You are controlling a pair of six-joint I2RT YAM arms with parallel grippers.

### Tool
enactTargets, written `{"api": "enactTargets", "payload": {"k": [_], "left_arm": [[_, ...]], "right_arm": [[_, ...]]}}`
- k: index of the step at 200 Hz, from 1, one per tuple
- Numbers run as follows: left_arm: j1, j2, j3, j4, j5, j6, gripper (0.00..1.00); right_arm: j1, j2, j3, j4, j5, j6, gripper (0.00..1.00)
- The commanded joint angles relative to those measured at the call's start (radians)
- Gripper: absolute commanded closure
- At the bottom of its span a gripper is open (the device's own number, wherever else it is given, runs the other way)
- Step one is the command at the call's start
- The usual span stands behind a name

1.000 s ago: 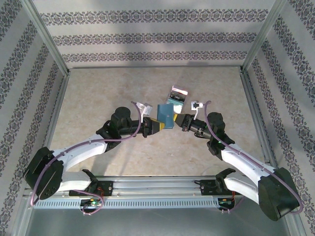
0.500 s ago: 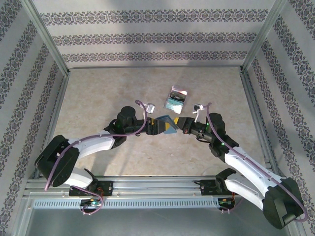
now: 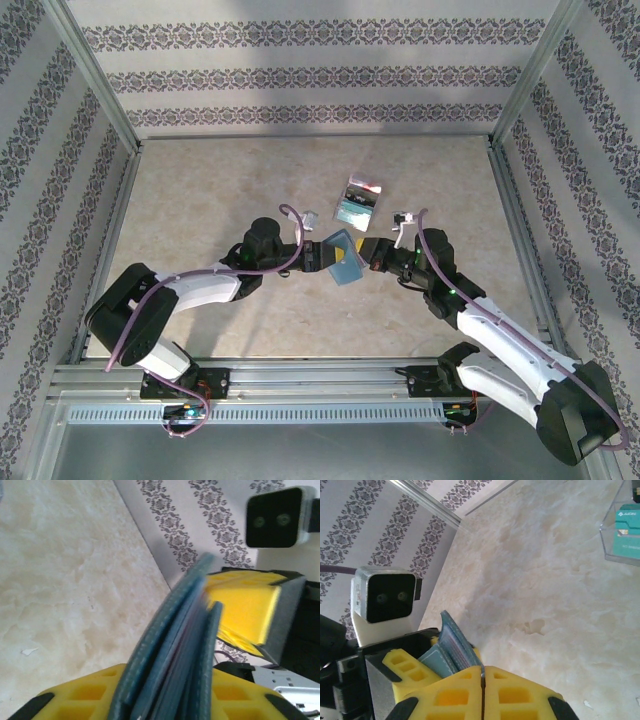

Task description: Take the credit cards out of the card holder

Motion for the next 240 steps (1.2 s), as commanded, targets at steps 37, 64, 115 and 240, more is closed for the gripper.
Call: {"api": "enactTargets", "payload": {"k": [37,64,115,240], "left_arm": [[0.057,-0.106,0.004,0.051,0.126,0.065,0.93],[0.059,-0.166,0.015,-0.045,0.165,0.145,0.95],[0.06,-0.225,0.032,-0.131,0.225,0.219,0.95],[0.06,-0.197,0.034,0.005,0.291,0.134,0.96]], "right_arm": [[-0.061,-0.039,0.025,-0.005,-0.193,-0.122,0.74],[-0.073,-0.047,0.024,0.016,-0.292,-0.159,0.58],[-0.082,-0.098,0.012,0.066,-0.388,-0.172,0.52],[-0.082,-0.086,-0.015,0.125,-0.429,-0.146,0.69]]}}
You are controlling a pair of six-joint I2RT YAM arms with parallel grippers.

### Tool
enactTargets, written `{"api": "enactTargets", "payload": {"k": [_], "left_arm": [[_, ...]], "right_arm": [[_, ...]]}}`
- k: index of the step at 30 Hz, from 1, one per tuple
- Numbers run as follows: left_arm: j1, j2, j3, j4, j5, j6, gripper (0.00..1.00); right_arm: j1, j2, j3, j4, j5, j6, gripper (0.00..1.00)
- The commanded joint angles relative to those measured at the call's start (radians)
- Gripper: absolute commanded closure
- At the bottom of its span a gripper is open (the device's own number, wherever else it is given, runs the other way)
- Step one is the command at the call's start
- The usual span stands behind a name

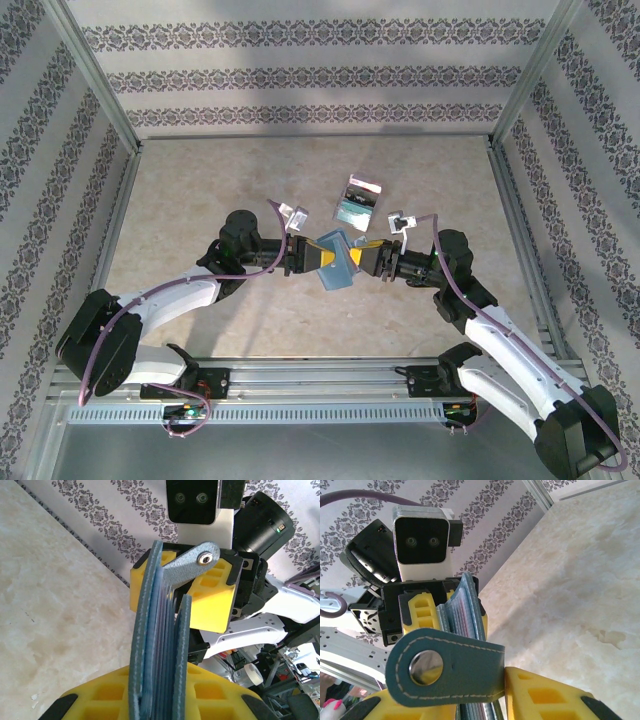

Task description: Take the credit cards out of the card holder

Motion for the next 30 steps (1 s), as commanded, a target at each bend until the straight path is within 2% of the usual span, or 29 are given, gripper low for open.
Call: {"api": "enactTargets", "payload": {"k": [1,12,21,24,28,30], "left_arm": [[0.006,0.005,0.032,0.078,0.028,-0.016,0.96],[0.006,0.017,0.042,0.085,0.023,-0.028,0.96],[0.006,0.02,0.05,0.109,0.028,-0.047,0.96],[0.006,0.02,0.051,0.11,0.027,-0.048,0.96],[0.006,0.022,0.05,0.103,0.022,-0.047,0.89],[0.005,0.023,0.045,0.097,0.018,-0.046,0.75]], "right_arm": [[-0.01,0.01,-0.012,0.04,-0.028,0.0,0.69],[-0.01,0.026,-0.007,0.051,-0.039,0.0,0.78],[-0.009,0.055,-0.006,0.06,-0.051,-0.003,0.81],[-0.009,0.054,-0.007,0.06,-0.051,-0.003,0.89],[-0.007,0.045,-0.011,0.059,-0.045,0.0,1.0],[-0.008,0.036,-0.012,0.059,-0.035,0.006,1.0]]}}
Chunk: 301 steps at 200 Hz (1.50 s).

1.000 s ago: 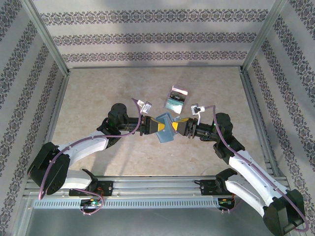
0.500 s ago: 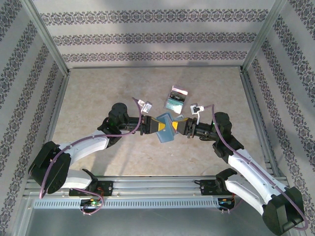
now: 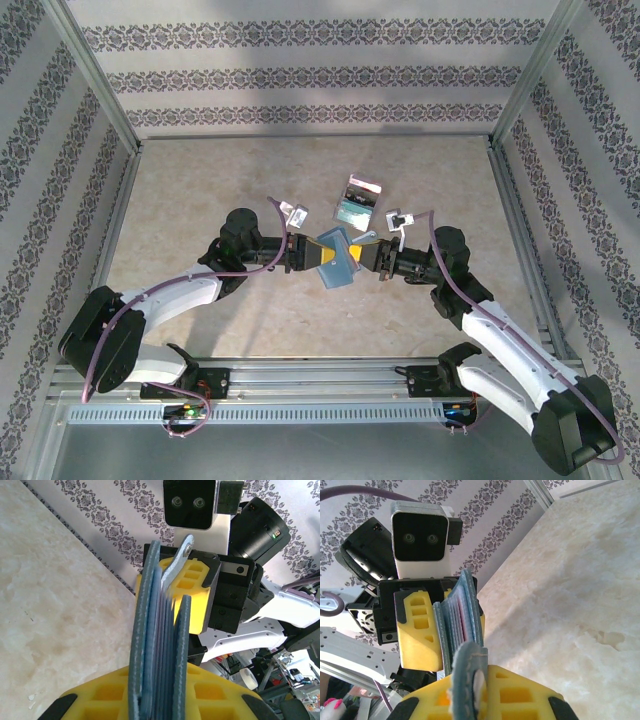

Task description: Take the credit cards out of the card holder

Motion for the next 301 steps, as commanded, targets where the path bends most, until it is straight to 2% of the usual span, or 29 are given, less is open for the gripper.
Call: {"api": "enactTargets", "payload": {"k": [1,12,53,70,92,119,147,176,251,267,278,301], "left_arm": [[-0.002,0.002,0.034,0.07,0.012,-0.003,0.69],[-0.001,0.003,0.032,0.054,0.005,0.002,0.61],[-0.001,0.026,0.016,0.005,-0.046,-0.006,0.16],[-0.001,0.054,0.007,0.026,-0.057,-0.035,0.06],[-0.002,0.106,0.0,0.109,-0.056,-0.1,0.0],[-0.002,0.17,-0.002,0.223,-0.051,-0.172,0.0],[-0.003,0.204,0.002,0.244,-0.071,-0.187,0.0],[-0.002,0.214,0.005,0.221,-0.103,-0.18,0.0],[-0.007,0.209,0.011,0.065,-0.164,-0.122,0.01],[-0.014,0.211,0.022,0.028,-0.172,-0.101,0.05],[-0.02,0.217,0.029,0.009,-0.174,-0.091,0.12],[-0.027,0.227,0.034,0.009,-0.177,-0.092,0.32]], "right_arm": [[0.002,-0.019,-0.012,0.013,-0.009,0.008,1.0],[0.002,-0.029,-0.012,0.009,0.006,0.013,1.0],[0.004,-0.061,-0.004,-0.046,0.1,0.024,1.0],[0.006,-0.061,-0.001,-0.057,0.133,0.041,1.0],[0.02,-0.058,0.008,-0.081,0.195,0.054,1.0],[0.062,-0.058,0.044,-0.16,0.295,0.026,1.0],[0.118,-0.062,0.105,-0.295,0.436,-0.022,1.0],[0.168,-0.045,0.173,-0.433,0.573,-0.054,1.0],[0.25,-0.005,0.279,-0.593,0.759,-0.069,1.0],[0.269,0.016,0.299,-0.608,0.782,-0.069,1.0],[0.283,0.031,0.314,-0.616,0.799,-0.068,1.0],[0.306,0.066,0.34,-0.621,0.821,-0.062,1.0]]}}
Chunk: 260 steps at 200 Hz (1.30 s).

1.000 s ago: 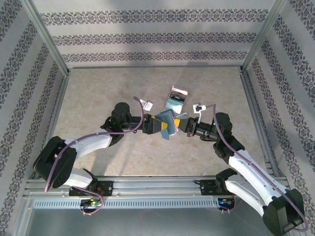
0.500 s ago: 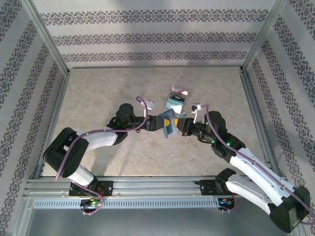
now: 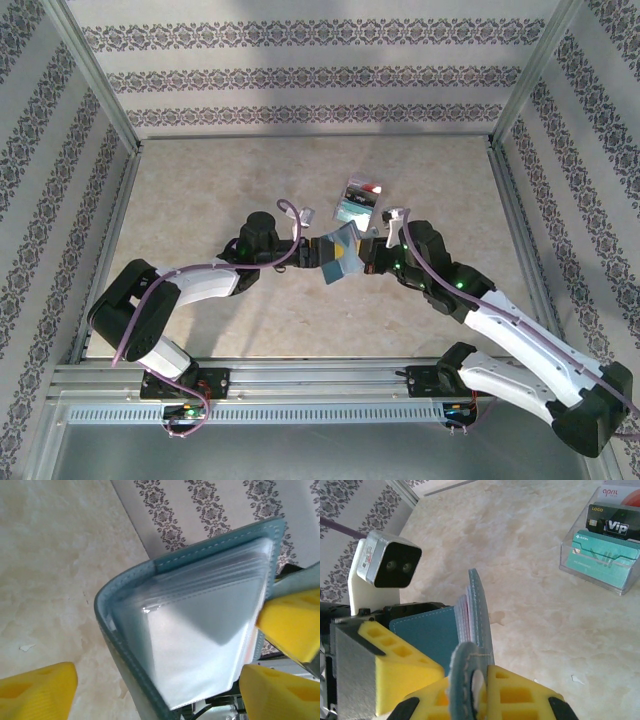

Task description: Take the credit cards out of the card holder

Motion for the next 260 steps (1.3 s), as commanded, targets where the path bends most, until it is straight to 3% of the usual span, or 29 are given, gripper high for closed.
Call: {"api": "enactTargets", "payload": {"k": [1,30,57,101,162,187,216,260], "left_arm": [[-0.014,0.022,0.029,-0.028,-0.01,0.027,0.33],[-0.014,0.02,0.028,-0.045,-0.018,0.039,0.58],[-0.014,0.015,0.03,-0.062,-0.023,0.05,0.67],[-0.014,0.018,0.034,-0.051,-0.015,0.048,0.63],[-0.014,0.013,0.036,-0.048,-0.01,0.049,0.68],[-0.014,0.014,0.035,-0.048,-0.01,0.049,0.68],[-0.014,0.013,0.04,-0.043,-0.009,0.043,0.68],[-0.014,0.018,0.043,-0.041,-0.009,0.043,0.65]], "right_arm": [[0.024,0.025,0.052,-0.011,0.064,-0.006,1.0],[0.029,0.052,0.064,0.025,0.035,0.001,1.0],[0.029,0.062,0.066,0.058,-0.005,0.006,0.98],[0.025,0.076,0.061,0.11,-0.068,0.023,0.93],[0.007,0.08,0.057,0.131,-0.094,0.037,0.93],[-0.002,0.076,0.048,0.143,-0.112,0.043,0.88],[-0.011,0.073,0.038,0.143,-0.113,0.052,0.96],[-0.026,0.066,0.022,0.167,-0.14,0.069,1.0]]}}
